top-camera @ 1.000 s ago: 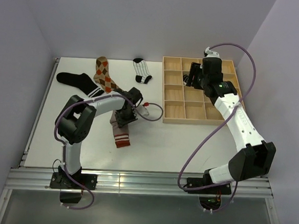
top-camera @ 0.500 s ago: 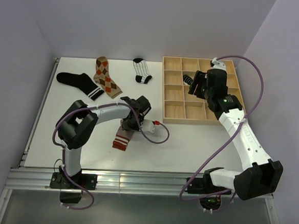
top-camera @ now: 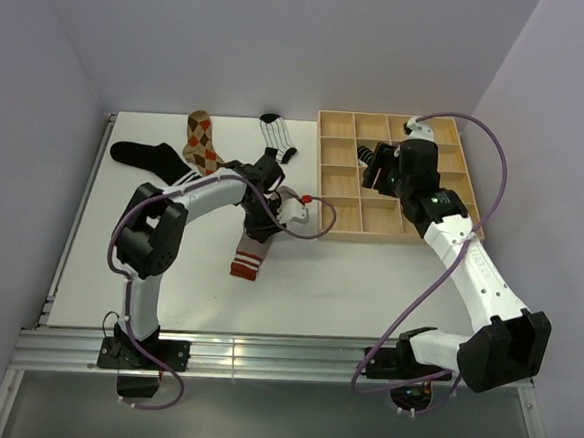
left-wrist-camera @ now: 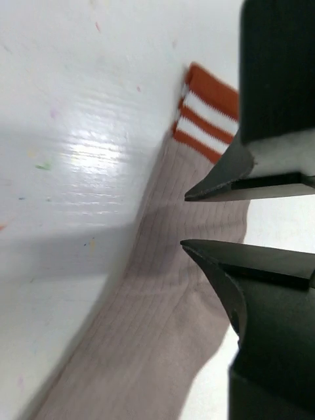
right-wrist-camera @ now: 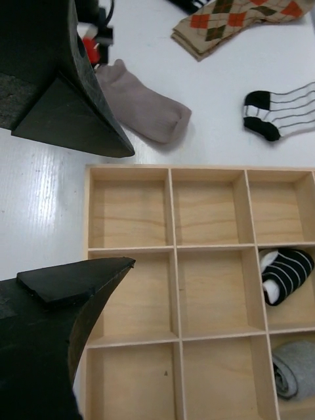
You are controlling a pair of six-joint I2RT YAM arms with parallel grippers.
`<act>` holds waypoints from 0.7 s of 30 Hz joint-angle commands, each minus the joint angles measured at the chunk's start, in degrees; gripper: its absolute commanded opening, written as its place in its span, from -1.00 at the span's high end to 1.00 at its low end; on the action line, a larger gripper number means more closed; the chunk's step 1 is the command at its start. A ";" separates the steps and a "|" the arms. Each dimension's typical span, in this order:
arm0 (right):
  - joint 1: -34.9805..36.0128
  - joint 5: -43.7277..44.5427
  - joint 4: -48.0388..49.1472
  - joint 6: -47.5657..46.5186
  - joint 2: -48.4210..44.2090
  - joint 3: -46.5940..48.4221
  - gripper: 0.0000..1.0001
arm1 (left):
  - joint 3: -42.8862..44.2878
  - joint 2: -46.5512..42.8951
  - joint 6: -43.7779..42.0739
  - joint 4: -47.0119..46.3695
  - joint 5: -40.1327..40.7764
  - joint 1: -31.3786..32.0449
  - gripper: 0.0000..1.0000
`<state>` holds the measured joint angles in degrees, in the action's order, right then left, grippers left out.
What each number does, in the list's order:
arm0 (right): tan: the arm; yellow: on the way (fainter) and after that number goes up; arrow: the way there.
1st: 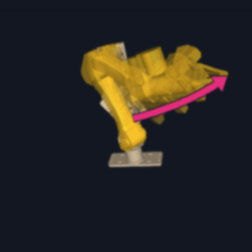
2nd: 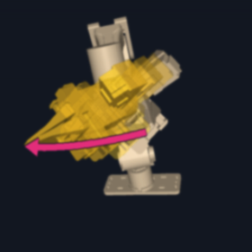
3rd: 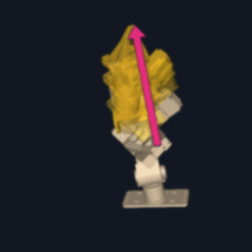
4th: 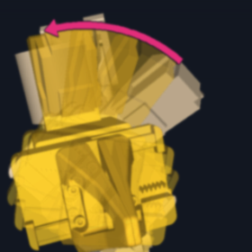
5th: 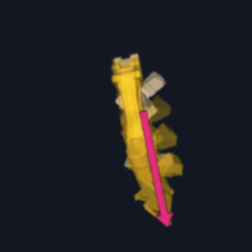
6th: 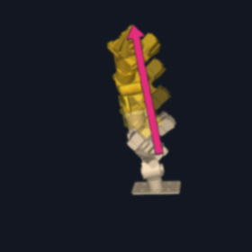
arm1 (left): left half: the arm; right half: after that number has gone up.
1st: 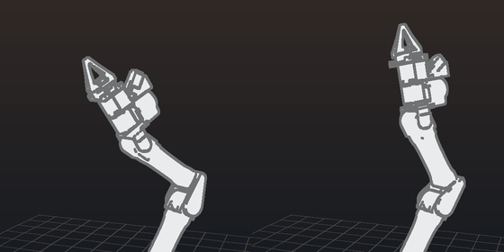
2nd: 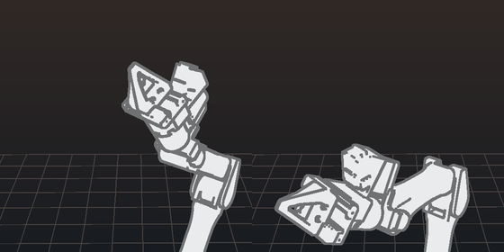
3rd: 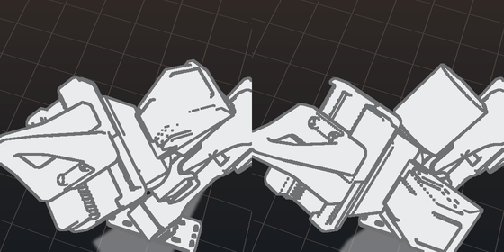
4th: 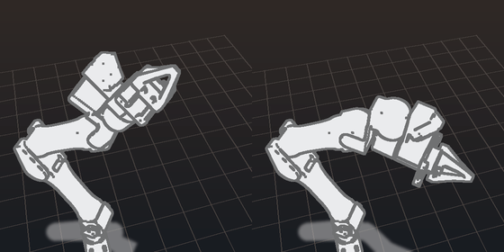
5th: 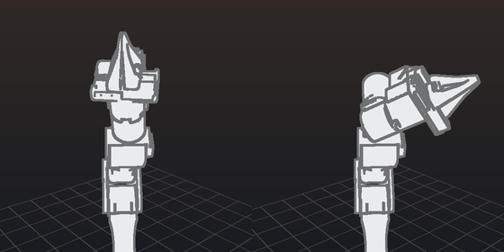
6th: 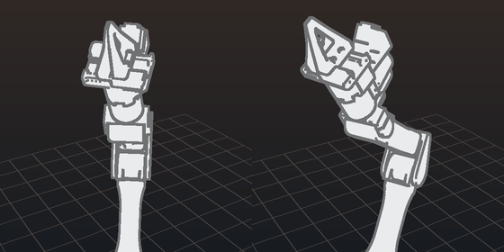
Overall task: Roll the socks
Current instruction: Move the sock to the center of the board.
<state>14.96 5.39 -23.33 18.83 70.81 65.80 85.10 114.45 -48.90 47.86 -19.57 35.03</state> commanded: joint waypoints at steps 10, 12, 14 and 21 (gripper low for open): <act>17.19 -3.09 14.36 -8.45 -4.72 -14.29 -0.40 | 0.07 -21.45 35.69 -17.59 -7.77 -22.70 0.18; 22.37 -3.37 17.26 -9.77 -0.09 -13.95 -0.39 | -2.12 -26.37 40.79 -20.50 -8.46 -27.78 0.07; 26.68 -1.18 17.79 -12.58 4.14 -12.55 -0.38 | -4.93 -31.36 41.96 -23.93 -4.90 -30.01 -0.03; 34.17 3.66 20.08 -12.07 13.92 -11.21 -0.36 | -18.46 -41.76 24.76 -30.10 2.78 -28.27 -0.03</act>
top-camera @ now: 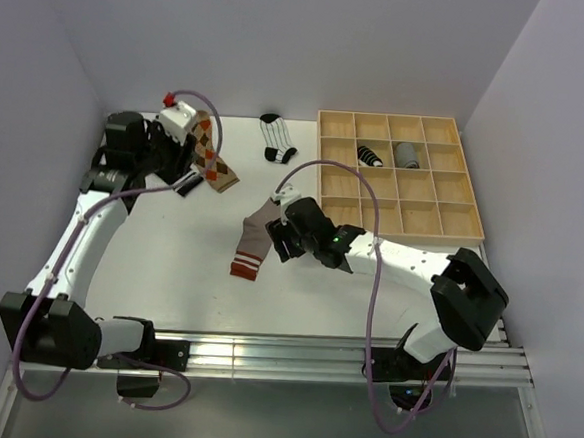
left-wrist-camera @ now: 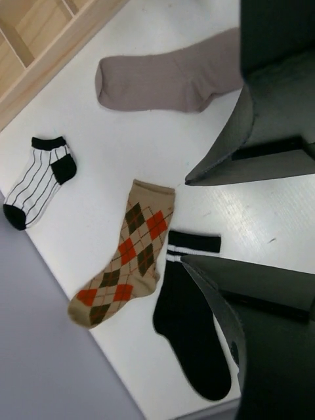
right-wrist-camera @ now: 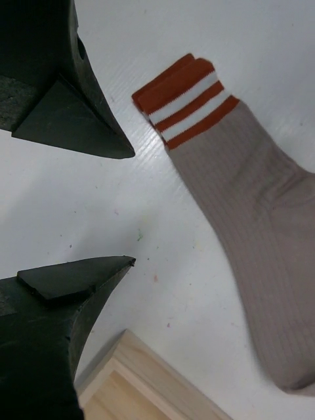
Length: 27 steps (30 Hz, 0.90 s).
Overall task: Roll the socks
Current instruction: Move the sock to the center of the board, then roll the sock at the center of the board.
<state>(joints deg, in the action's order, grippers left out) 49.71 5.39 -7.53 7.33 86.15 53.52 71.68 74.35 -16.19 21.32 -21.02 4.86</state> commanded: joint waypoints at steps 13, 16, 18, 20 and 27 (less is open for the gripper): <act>-5.94 6.83 3.31 5.41 -6.96 1.42 -0.40 | -37.74 -17.57 -27.14 -7.26 1.24 24.83 -0.22; -8.40 6.31 3.05 6.38 -9.50 0.54 -0.40 | -40.81 -16.69 -28.28 -8.91 1.06 28.88 -0.23; -9.80 6.21 2.96 6.99 -11.26 -0.25 -0.40 | -42.14 -15.90 -28.99 -10.42 1.41 30.98 -0.22; -10.51 6.13 2.78 7.34 -12.84 -0.78 -0.40 | -43.11 -14.85 -29.60 -11.56 0.54 31.43 -0.19; -12.10 6.21 2.08 7.70 -14.52 -1.66 -0.39 | -45.22 -11.16 -32.42 -13.75 0.53 33.90 -0.16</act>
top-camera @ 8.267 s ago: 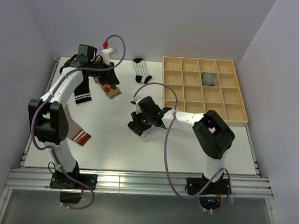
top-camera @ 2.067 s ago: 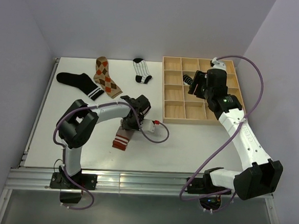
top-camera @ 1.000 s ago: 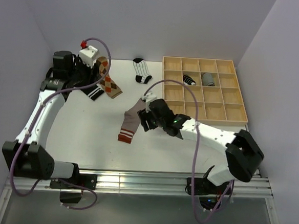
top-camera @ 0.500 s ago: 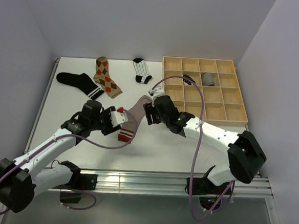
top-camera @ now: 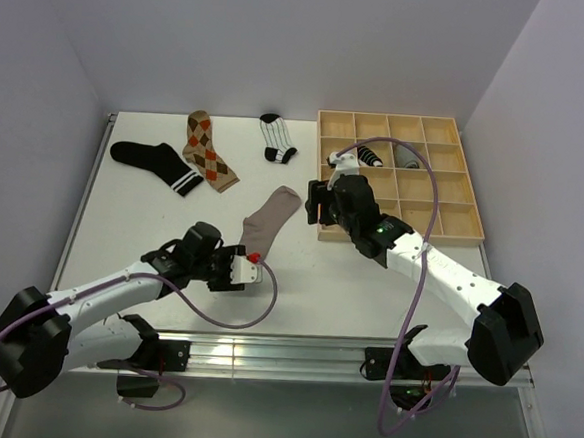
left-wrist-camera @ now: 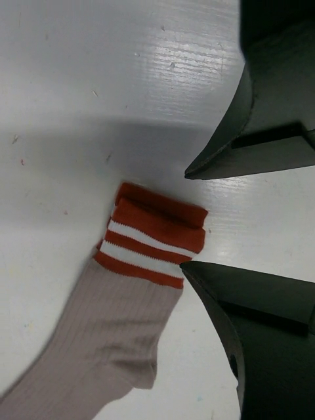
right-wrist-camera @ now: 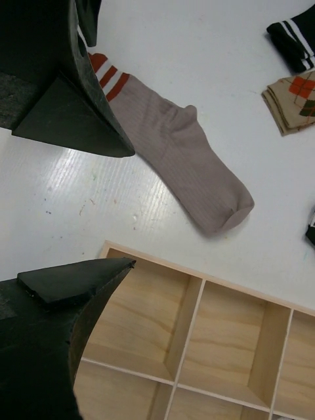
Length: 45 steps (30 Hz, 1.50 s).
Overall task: Roll the socks
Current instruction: Roll the sock at the center of the board.
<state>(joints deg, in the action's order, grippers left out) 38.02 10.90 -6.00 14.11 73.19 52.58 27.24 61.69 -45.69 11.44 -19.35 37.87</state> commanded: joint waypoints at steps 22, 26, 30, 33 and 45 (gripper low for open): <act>-0.75 -0.17 1.08 0.22 -2.61 -2.39 -0.34 | 4.56 17.22 -7.92 -3.02 1.16 0.98 0.38; -0.75 -0.44 0.46 -0.31 -2.96 -2.48 -0.32 | 8.78 20.74 -6.79 3.84 -0.50 0.89 0.66; -0.75 -1.49 0.64 -0.22 -3.75 -3.18 -0.31 | 14.05 22.24 -3.88 12.00 -6.63 0.72 0.81; -0.75 -3.07 1.43 -0.05 -4.98 -4.67 -0.30 | 22.38 24.00 -2.39 20.79 -11.13 -0.51 0.88; -0.41 -12.02 10.65 2.24 -12.01 -15.83 -0.27 | 44.46 46.13 -13.27 58.39 -28.45 -8.16 0.96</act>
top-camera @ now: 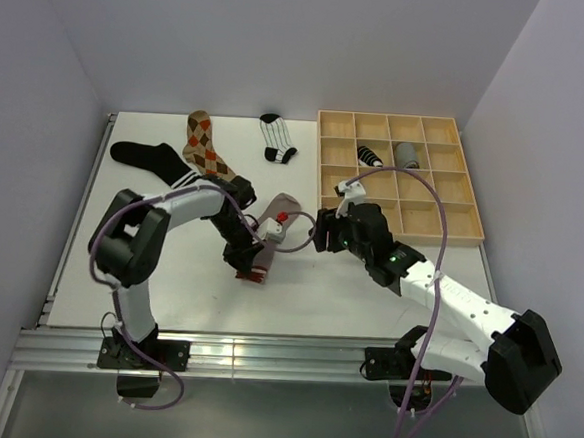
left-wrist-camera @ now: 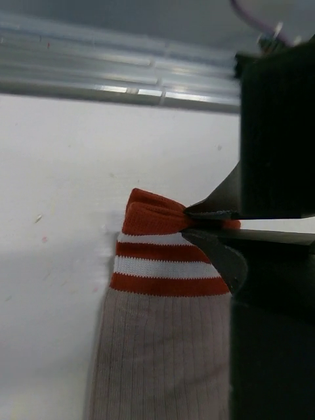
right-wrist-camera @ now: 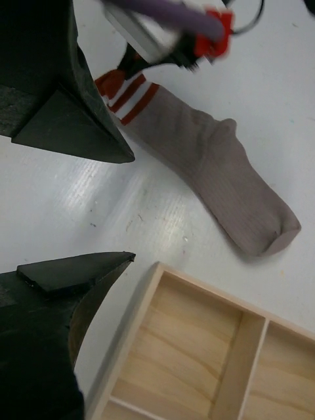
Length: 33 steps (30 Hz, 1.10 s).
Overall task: Roll the socks
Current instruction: Roll the sock at the center of the board.
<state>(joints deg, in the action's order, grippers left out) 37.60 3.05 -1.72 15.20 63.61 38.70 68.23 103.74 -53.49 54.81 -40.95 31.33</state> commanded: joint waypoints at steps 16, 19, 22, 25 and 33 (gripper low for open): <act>18.38 -4.98 26.84 -2.98 10.62 -9.17 -0.33 | 18.34 23.08 -2.41 23.68 -9.24 -5.23 0.99; 19.17 -7.62 30.44 -3.95 16.34 -8.12 -0.36 | 20.10 25.01 -1.09 23.68 -8.89 -5.32 0.99; 19.96 -7.97 31.59 -4.92 20.92 -6.36 -0.36 | 21.51 26.59 -0.30 23.59 -8.09 -5.49 0.99; 20.49 -8.76 32.82 -5.36 23.48 -5.21 -0.37 | 22.12 27.65 0.14 23.59 -7.48 -5.49 0.99; 22.69 -5.78 32.57 -6.59 27.35 -2.05 -0.38 | 23.00 28.79 0.50 23.50 -7.30 -5.58 0.99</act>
<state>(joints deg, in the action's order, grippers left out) 59.13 -4.86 27.16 10.17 89.56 33.45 89.36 131.33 -52.56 78.83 -48.60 25.93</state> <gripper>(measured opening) 0.689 0.112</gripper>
